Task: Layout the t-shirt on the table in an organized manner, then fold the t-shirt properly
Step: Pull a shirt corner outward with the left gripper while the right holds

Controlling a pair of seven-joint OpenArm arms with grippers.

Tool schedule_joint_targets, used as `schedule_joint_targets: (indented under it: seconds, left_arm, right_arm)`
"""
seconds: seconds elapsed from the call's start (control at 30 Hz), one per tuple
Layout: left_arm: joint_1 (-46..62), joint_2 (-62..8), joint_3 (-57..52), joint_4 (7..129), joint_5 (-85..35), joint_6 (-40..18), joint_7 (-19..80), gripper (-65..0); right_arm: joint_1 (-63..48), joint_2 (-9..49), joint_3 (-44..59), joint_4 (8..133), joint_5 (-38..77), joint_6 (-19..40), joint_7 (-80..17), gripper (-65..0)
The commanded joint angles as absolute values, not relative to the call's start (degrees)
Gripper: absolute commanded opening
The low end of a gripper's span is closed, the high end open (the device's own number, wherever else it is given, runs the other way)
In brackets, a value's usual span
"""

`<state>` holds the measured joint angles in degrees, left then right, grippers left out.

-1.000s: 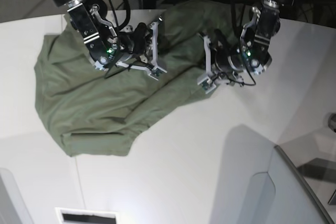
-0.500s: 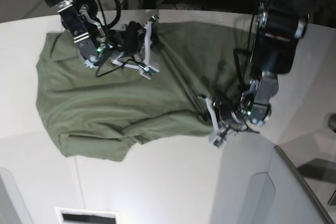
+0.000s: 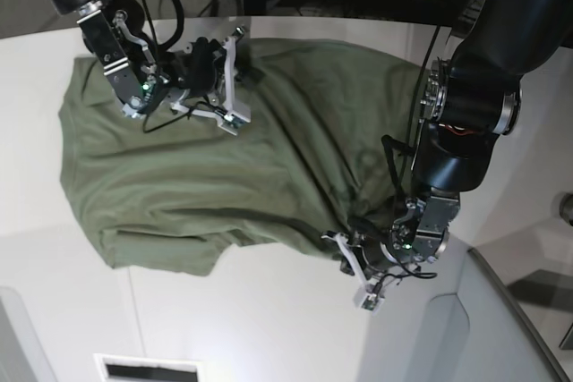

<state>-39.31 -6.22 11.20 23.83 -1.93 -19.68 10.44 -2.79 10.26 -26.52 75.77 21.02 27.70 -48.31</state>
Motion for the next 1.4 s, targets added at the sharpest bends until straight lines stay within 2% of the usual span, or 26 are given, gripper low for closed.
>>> schedule_joint_targets:
  seconds: [0.0, 0.1, 0.2, 0.4, 0.5, 0.73, 0.9, 1.13, 1.37]
  left_arm:
    - [-41.7, -6.6, 10.9, 24.8, -2.4, -19.6, 9.4, -65.0]
    - [-41.1, -7.0, 10.9, 28.4, -2.5, -19.6, 10.4, -65.0]
    - [-35.8, -8.3, 10.9, 37.9, -2.5, -19.8, 17.5, -65.0]
    - [-14.7, -12.8, 10.9, 67.2, -2.5, -19.9, 27.3, -65.0]
    - [-6.7, -15.3, 10.9, 74.4, -2.5, -19.9, 28.4, -65.0]
    - [1.5, -18.6, 10.9, 76.0, -2.0, -19.9, 28.3, -65.0]
    - [5.7, -20.0, 10.9, 77.8, -1.9, -19.9, 28.4, -65.0]
    - [12.6, -21.2, 10.9, 86.1, -2.4, -19.9, 32.0, -65.0]
    - [11.9, -21.2, 10.7, 92.4, -1.9, -19.9, 34.5, -65.0]
  right_arm:
    - [-3.4, 11.9, -26.3, 77.3, 14.8, 25.5, -53.5, -62.7]
    - [-3.5, 12.0, -26.3, 84.9, 14.8, 25.5, -56.7, -62.7]
    - [-2.4, 11.5, -26.3, 90.9, 14.7, 25.5, -60.1, -62.7]
    - [0.7, 8.7, -26.5, 92.3, 14.8, 25.5, -62.3, -62.7]
    - [0.7, 7.0, -26.6, 92.3, 14.8, 25.5, -62.2, -62.7]
    - [0.7, 1.5, -26.9, 91.9, 14.8, 26.0, -59.6, -62.6]
    - [0.9, -1.3, -26.9, 86.1, 14.6, 31.9, -57.4, -62.6]
    - [-1.4, -4.1, -26.9, 81.3, 14.7, 32.0, -53.8, -62.6]
    - [-0.9, -4.0, -31.3, 76.4, 14.7, 32.0, -52.3, -62.6]
